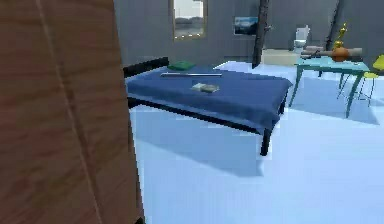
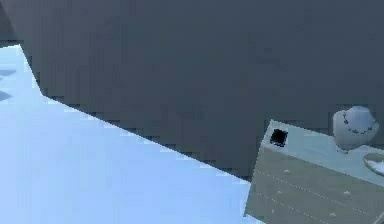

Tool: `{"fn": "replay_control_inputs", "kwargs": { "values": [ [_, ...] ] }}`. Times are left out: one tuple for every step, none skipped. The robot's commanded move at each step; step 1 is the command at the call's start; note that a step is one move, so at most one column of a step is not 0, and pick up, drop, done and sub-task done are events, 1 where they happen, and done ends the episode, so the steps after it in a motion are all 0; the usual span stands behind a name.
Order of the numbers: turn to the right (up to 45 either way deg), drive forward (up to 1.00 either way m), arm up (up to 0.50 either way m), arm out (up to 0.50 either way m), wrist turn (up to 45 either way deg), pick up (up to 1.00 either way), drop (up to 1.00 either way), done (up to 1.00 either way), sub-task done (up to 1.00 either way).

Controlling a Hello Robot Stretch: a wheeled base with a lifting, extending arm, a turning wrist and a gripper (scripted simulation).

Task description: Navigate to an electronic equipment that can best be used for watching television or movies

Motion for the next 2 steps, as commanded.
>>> {"fn": "replay_control_inputs", "kwargs": {
  "values": [
    [42.0, 0.0, 0.0, 0.0, 0.0, 0.0, 0.0, 0.0, 0.0],
    [3.0, 0.0, 0.0, 0.0, 0.0, 0.0, 0.0, 0.0, 0.0]
  ]
}}
